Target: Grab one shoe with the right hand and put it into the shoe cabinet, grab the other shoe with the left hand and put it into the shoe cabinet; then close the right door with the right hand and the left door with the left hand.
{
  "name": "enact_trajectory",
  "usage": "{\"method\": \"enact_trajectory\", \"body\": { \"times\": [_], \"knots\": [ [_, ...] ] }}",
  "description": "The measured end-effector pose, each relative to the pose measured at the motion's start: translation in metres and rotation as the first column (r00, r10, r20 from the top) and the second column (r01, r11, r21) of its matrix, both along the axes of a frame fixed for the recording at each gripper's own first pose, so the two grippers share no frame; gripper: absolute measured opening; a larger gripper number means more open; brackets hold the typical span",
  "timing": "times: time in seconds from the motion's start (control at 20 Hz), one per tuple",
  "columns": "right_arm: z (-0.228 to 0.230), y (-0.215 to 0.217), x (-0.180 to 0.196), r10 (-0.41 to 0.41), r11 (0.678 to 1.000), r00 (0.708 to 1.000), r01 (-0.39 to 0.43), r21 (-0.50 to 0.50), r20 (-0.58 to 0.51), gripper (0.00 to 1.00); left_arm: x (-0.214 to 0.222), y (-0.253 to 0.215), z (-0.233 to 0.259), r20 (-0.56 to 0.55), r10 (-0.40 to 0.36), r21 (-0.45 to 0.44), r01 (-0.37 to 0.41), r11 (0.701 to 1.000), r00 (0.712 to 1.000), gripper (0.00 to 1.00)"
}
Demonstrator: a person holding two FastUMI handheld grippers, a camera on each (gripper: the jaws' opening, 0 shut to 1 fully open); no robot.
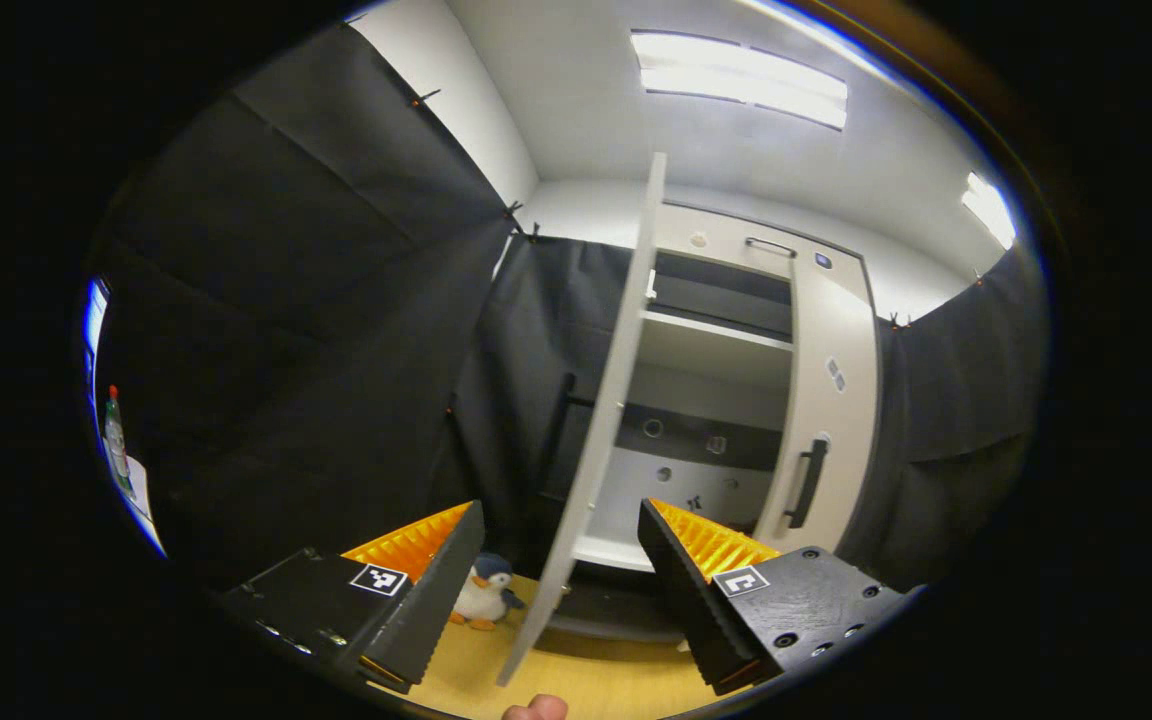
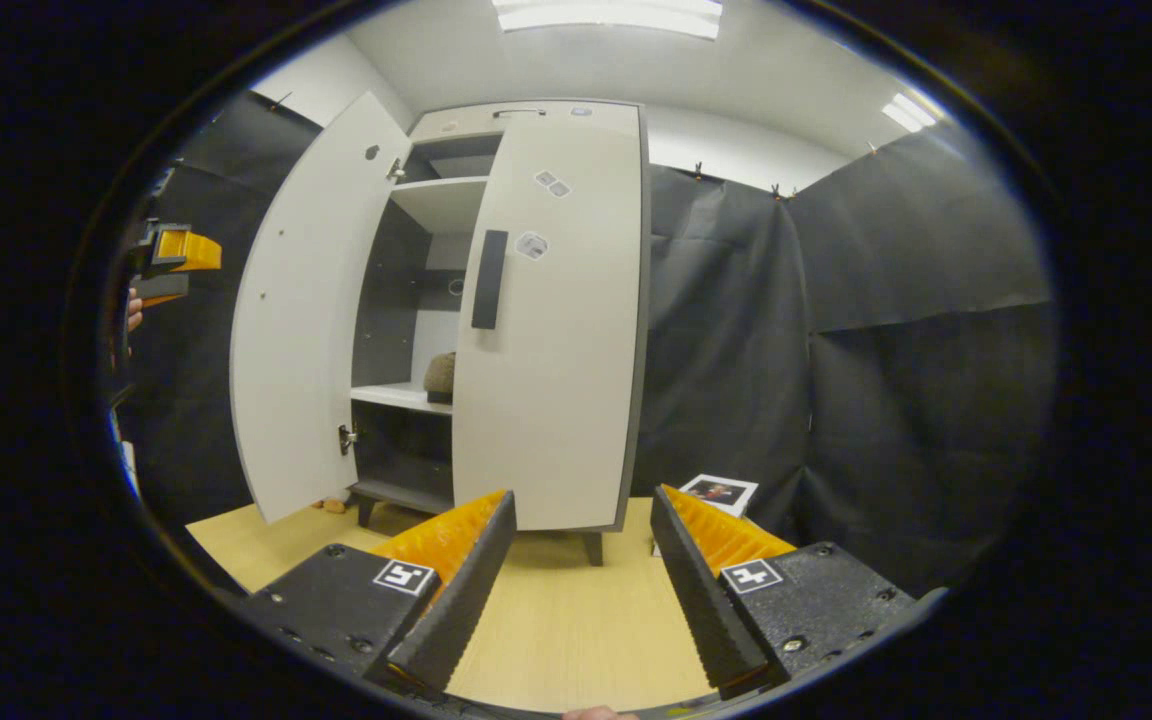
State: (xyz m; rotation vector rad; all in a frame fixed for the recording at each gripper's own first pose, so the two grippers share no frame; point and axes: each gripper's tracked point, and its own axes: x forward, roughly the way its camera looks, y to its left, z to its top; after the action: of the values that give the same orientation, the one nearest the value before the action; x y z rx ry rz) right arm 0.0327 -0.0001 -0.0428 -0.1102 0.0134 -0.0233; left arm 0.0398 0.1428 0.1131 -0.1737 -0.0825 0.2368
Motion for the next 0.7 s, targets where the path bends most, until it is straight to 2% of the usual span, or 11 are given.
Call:
{"method": "enact_trajectory", "body": {
  "times": [0.15,0.3,0.45,0.55,0.7],
  "knots": [
    [0.006,0.005,0.001,0.008,1.000,1.000,-0.008,0.007,0.009,0.90,0.019,0.039,-0.009,-0.013,0.047,-0.022,-0.047,0.999,0.999,0.95],
    [0.010,0.006,0.004,0.006,1.000,1.000,-0.006,0.009,0.015,0.90,0.040,0.064,-0.018,-0.024,0.060,-0.056,-0.061,0.997,0.998,0.95],
    [0.013,0.005,0.006,-0.001,1.000,1.000,0.001,0.007,0.017,0.90,0.065,0.072,-0.032,-0.062,0.058,-0.049,-0.061,0.997,0.996,0.95],
    [0.014,0.004,0.008,-0.013,1.000,1.000,0.013,-0.008,0.018,0.90,0.076,0.070,-0.032,-0.050,0.045,-0.054,-0.047,0.997,0.998,0.95],
    [0.017,0.006,0.012,-0.012,1.000,1.000,0.012,-0.018,0.019,0.90,0.074,0.071,-0.031,-0.042,0.027,-0.038,-0.029,0.999,0.999,0.95]
  ]
}}
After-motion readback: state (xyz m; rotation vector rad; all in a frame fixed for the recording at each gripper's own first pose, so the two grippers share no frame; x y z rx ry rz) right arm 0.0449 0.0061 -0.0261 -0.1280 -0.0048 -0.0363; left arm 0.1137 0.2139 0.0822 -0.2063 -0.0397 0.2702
